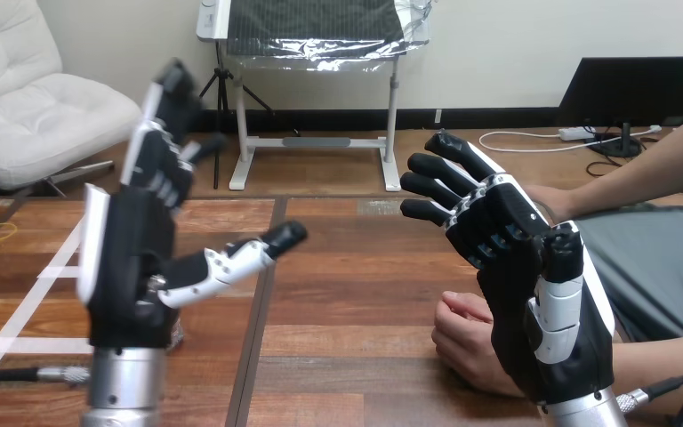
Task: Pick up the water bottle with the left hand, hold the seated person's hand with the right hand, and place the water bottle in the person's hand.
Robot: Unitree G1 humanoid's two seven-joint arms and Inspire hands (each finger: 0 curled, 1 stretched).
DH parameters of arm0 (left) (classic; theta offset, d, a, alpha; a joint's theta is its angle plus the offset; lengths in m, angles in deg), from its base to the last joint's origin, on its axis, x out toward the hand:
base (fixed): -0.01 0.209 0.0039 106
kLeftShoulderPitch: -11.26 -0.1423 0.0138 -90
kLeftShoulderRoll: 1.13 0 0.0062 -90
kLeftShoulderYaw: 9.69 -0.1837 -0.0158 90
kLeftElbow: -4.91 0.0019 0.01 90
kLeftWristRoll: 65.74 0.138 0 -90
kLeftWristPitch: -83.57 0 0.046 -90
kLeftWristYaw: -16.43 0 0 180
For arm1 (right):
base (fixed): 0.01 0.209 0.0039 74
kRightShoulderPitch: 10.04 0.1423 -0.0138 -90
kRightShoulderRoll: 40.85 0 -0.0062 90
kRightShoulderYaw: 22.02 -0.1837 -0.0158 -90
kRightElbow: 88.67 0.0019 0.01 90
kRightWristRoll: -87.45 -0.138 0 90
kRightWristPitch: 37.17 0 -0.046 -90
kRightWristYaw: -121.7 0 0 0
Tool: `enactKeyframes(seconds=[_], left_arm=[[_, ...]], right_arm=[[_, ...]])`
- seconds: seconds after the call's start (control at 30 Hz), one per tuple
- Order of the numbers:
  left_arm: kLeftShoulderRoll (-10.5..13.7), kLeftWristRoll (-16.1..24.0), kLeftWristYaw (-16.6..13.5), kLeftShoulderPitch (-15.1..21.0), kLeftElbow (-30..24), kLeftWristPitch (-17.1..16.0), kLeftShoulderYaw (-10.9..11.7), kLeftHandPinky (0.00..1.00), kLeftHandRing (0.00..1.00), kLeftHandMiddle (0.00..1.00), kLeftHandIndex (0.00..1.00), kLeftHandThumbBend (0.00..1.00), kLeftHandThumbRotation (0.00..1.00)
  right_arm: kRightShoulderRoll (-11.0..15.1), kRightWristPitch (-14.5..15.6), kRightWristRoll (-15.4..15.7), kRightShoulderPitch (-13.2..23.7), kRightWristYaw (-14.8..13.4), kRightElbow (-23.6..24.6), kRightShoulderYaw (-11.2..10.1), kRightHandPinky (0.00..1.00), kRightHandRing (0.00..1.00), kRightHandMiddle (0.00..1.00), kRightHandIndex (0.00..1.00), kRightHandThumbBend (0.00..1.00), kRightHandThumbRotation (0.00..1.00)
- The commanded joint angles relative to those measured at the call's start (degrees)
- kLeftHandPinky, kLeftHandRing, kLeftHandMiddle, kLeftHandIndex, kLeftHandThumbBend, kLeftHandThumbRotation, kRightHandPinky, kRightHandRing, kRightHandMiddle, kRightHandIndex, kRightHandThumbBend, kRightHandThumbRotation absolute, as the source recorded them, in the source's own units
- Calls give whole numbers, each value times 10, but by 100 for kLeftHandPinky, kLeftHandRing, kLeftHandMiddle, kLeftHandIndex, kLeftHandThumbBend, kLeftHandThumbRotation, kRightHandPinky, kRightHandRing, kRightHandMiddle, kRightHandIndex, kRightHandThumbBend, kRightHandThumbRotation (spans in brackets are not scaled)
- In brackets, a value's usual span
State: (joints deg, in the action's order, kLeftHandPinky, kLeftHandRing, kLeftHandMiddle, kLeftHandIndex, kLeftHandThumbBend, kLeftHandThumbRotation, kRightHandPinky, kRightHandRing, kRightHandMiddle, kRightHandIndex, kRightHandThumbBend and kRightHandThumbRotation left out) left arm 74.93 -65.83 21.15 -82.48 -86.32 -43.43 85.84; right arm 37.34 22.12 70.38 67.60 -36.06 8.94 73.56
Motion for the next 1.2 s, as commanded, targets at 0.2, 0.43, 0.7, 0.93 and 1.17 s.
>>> enactKeyframes(seconds=[0.2,0.43,0.7,0.93,1.17], left_arm=[[18,22,-33,45,-31,-11,24,93,99,99,97,100,5],[28,31,-55,59,-12,-15,43,95,99,99,97,100,7],[37,40,-77,70,3,-3,61,94,98,98,96,100,10],[42,33,-86,76,14,14,70,97,100,99,97,100,13],[42,28,-96,77,17,40,73,99,100,99,98,100,15]], right_arm=[[-3,-2,0,26,-2,14,-5,77,83,83,86,71,100],[-3,3,1,25,-3,17,-4,77,82,83,86,72,100],[-1,5,0,24,-2,19,-5,78,83,83,86,72,100],[0,5,-1,24,0,19,-6,78,83,83,86,72,100],[0,3,-1,25,0,17,-6,78,83,83,86,72,100]])
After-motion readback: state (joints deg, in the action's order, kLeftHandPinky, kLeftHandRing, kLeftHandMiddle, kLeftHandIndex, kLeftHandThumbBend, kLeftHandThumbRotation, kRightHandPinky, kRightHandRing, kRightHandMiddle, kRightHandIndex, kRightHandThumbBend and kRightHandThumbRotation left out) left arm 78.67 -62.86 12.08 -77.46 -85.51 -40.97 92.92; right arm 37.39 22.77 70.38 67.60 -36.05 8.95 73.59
